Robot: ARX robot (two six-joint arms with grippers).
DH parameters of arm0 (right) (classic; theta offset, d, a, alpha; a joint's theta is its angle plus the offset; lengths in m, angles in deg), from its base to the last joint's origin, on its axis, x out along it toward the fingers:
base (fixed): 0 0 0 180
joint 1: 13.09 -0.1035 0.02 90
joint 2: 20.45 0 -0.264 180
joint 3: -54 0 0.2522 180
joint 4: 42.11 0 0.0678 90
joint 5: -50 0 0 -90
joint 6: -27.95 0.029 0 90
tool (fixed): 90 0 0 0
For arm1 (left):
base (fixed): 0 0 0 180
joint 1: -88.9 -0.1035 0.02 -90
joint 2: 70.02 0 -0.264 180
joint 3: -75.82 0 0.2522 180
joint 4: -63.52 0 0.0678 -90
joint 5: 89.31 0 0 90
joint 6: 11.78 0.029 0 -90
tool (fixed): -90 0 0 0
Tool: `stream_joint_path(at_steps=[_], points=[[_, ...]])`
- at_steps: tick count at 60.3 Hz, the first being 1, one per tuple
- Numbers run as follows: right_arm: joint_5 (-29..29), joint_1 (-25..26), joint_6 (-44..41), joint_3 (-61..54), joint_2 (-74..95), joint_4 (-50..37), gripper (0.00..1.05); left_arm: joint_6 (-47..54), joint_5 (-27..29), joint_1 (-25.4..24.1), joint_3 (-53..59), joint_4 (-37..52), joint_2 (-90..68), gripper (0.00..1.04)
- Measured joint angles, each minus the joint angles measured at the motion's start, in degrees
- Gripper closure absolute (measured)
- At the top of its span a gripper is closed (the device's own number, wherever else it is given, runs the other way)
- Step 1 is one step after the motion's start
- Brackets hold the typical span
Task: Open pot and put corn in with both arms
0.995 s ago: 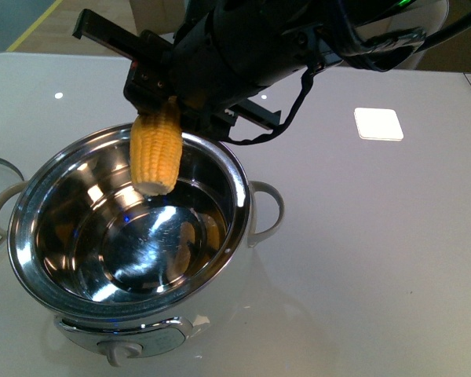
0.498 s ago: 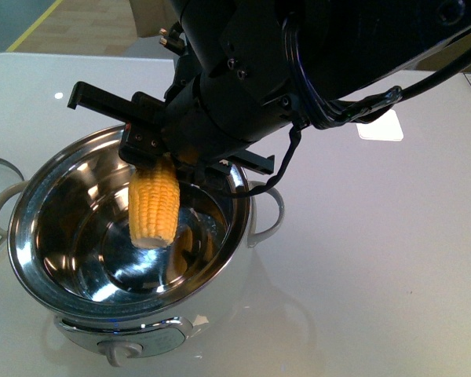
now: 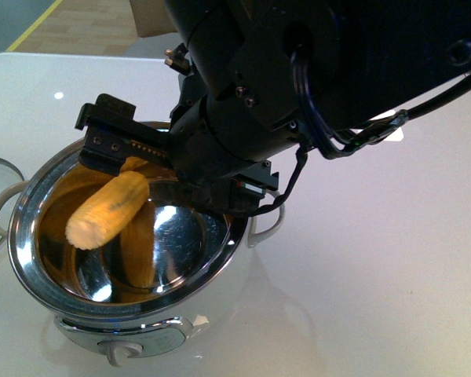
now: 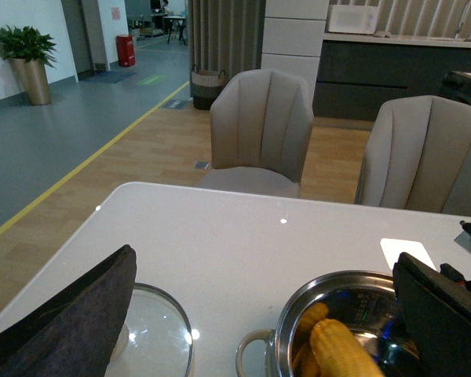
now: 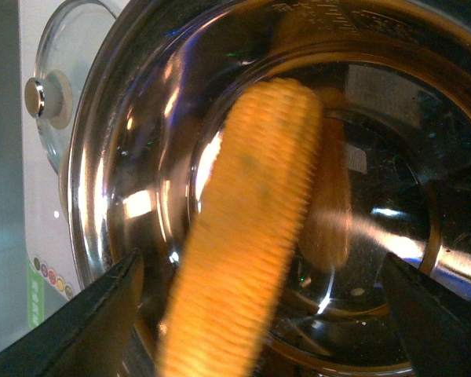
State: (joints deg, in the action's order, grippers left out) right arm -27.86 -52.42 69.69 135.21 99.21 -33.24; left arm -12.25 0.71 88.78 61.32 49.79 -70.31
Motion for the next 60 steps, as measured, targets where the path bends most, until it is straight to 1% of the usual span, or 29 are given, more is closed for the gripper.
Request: stream_joint_path(at_steps=[7, 13, 16, 20, 25, 30, 41, 48, 54, 60], points=[[0.6, 3.0, 2.4, -3.5, -4.5, -3.5, 0.09, 0.0, 0.0, 0.0, 0.0, 0.0, 0.0, 0.07], [0.7, 6.6, 3.7, -7.2, -10.6, -6.7, 0.09, 0.0, 0.0, 0.0, 0.0, 0.0, 0.0, 0.07], [-0.7, 9.4, 3.3, -9.6, -15.0, -6.8, 0.09, 0.0, 0.0, 0.0, 0.0, 0.0, 0.0, 0.07], [-4.6, 12.8, 0.0, -13.0, -20.8, -4.9, 0.09, 0.0, 0.0, 0.0, 0.0, 0.0, 0.0, 0.07], [-6.5, 15.8, -3.5, -16.5, -26.2, -3.4, 0.09, 0.0, 0.0, 0.0, 0.0, 0.0, 0.0, 0.07], [-7.3, 18.8, -6.9, -19.8, -31.5, -2.2, 0.09, 0.0, 0.0, 0.0, 0.0, 0.0, 0.0, 0.07], [-8.8, 27.5, -15.0, -27.4, -45.4, 3.3, 0.09, 0.0, 0.0, 0.0, 0.0, 0.0, 0.0, 0.07], [-9.9, 34.3, -20.6, -32.7, -56.6, 8.7, 0.09, 0.0, 0.0, 0.0, 0.0, 0.0, 0.0, 0.07], [-10.5, 36.7, -22.3, -35.0, -63.1, 11.8, 0.09, 0.0, 0.0, 0.0, 0.0, 0.0, 0.0, 0.07], [-11.5, 37.9, -23.0, -37.3, -69.3, 15.0, 0.09, 0.0, 0.0, 0.0, 0.0, 0.0, 0.0, 0.07]])
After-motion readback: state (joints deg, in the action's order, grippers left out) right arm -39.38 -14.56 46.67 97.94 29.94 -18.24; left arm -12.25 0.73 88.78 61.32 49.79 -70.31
